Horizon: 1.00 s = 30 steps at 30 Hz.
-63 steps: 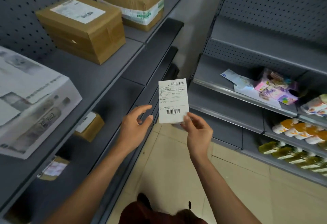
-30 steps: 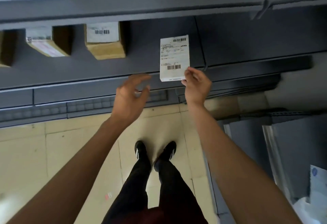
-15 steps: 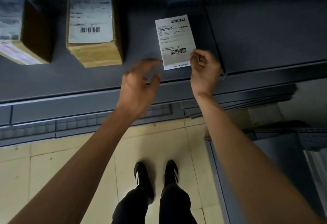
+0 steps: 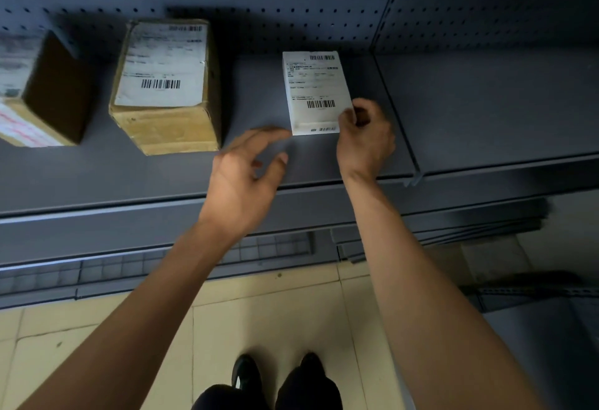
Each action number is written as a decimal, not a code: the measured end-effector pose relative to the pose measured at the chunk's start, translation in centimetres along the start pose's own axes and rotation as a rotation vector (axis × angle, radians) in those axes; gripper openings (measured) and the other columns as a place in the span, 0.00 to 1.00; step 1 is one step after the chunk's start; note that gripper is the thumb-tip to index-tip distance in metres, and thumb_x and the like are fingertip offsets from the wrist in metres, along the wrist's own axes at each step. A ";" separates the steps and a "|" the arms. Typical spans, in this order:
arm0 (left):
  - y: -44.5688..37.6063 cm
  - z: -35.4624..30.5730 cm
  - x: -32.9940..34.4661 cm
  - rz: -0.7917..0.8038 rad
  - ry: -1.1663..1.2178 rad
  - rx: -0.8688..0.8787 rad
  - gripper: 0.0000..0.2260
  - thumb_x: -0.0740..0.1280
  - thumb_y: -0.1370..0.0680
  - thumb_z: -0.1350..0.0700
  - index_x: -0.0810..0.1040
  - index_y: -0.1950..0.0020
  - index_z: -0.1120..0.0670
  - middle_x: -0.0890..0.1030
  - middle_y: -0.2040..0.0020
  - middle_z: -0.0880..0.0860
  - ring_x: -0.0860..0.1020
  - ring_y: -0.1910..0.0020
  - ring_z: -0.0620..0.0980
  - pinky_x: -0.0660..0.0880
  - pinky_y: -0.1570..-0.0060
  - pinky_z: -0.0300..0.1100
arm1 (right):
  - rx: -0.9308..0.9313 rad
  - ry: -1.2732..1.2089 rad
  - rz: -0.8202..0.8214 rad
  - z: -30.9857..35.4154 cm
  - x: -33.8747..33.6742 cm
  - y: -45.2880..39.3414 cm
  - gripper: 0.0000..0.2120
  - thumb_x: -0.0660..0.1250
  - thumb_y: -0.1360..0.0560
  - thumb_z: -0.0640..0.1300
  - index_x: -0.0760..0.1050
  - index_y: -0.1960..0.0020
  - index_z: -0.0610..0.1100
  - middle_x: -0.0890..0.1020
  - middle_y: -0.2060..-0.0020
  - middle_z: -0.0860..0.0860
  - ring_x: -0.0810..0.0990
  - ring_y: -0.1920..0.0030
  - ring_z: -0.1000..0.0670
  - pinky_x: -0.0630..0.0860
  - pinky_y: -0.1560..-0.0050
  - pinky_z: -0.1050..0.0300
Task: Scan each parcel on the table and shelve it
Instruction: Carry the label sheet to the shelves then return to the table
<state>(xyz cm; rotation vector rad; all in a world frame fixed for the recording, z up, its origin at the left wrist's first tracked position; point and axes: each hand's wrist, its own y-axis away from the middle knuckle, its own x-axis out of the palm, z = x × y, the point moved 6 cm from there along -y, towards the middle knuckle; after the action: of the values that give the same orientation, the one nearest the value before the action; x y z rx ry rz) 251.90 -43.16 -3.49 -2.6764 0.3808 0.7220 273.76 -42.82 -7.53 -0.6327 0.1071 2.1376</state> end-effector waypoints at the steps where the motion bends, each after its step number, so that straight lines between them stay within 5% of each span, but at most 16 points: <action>1: 0.0 0.1 0.0 -0.001 -0.006 0.004 0.13 0.69 0.19 0.59 0.81 0.36 0.48 0.78 0.40 0.40 0.80 0.46 0.45 0.76 0.50 0.31 | 0.005 0.007 0.008 0.0 0.1 -0.2 0.08 0.67 0.22 0.46 0.82 0.45 0.50 0.85 0.52 0.53 0.81 0.45 0.45 0.75 0.40 0.42; 11: 0.4 -0.3 -0.7 0.002 -0.022 -0.072 0.13 0.69 0.19 0.58 0.81 0.36 0.47 0.75 0.43 0.32 0.78 0.52 0.40 0.71 0.54 0.24 | 0.020 0.004 0.104 0.7 -0.8 0.0 0.10 0.66 0.19 0.45 0.80 0.39 0.47 0.84 0.46 0.50 0.80 0.40 0.45 0.75 0.38 0.40; 14: 1.0 -1.0 -1.5 0.026 -0.020 -0.138 0.14 0.69 0.19 0.57 0.80 0.35 0.46 0.77 0.41 0.36 0.79 0.54 0.42 0.71 0.55 0.23 | -0.052 -0.005 0.175 1.5 -2.1 1.3 0.11 0.65 0.19 0.42 0.79 0.37 0.46 0.81 0.45 0.51 0.79 0.42 0.50 0.77 0.39 0.46; 17: 1.9 -1.8 -2.4 0.058 0.000 -0.216 0.15 0.69 0.19 0.54 0.79 0.33 0.44 0.77 0.38 0.40 0.80 0.51 0.46 0.75 0.53 0.28 | -0.098 -0.040 0.329 2.5 -3.3 3.5 0.13 0.65 0.19 0.39 0.79 0.36 0.46 0.81 0.43 0.52 0.78 0.46 0.59 0.78 0.46 0.60; 21: 3.9 -3.8 -4.7 0.033 0.020 -0.268 0.16 0.69 0.19 0.54 0.78 0.31 0.47 0.78 0.35 0.44 0.81 0.43 0.47 0.79 0.44 0.37 | -0.147 -0.005 0.543 5.2 -4.4 7.0 0.14 0.66 0.20 0.41 0.79 0.35 0.45 0.82 0.40 0.53 0.78 0.41 0.55 0.76 0.39 0.53; 27: 8.5 -5.9 -11.1 -0.047 -0.011 -0.411 0.16 0.68 0.18 0.52 0.77 0.30 0.46 0.79 0.36 0.41 0.76 0.44 0.37 0.68 0.48 0.20 | -0.438 0.105 0.715 12.5 -6.5 12.6 0.16 0.70 0.21 0.42 0.79 0.33 0.43 0.82 0.39 0.49 0.77 0.36 0.47 0.72 0.34 0.49; 30: 11.1 -7.0 -15.7 -0.119 0.001 -0.464 0.16 0.68 0.18 0.53 0.77 0.29 0.46 0.78 0.38 0.38 0.77 0.44 0.38 0.70 0.48 0.22 | -0.623 0.208 0.812 16.5 -6.4 15.8 0.17 0.70 0.21 0.42 0.78 0.33 0.43 0.81 0.39 0.48 0.75 0.36 0.45 0.71 0.35 0.48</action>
<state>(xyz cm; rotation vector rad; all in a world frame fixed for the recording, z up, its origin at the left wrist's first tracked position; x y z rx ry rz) 238.06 -53.33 7.59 -3.0956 0.0527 0.8588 257.94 -52.24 7.41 -1.3481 -0.2444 2.9000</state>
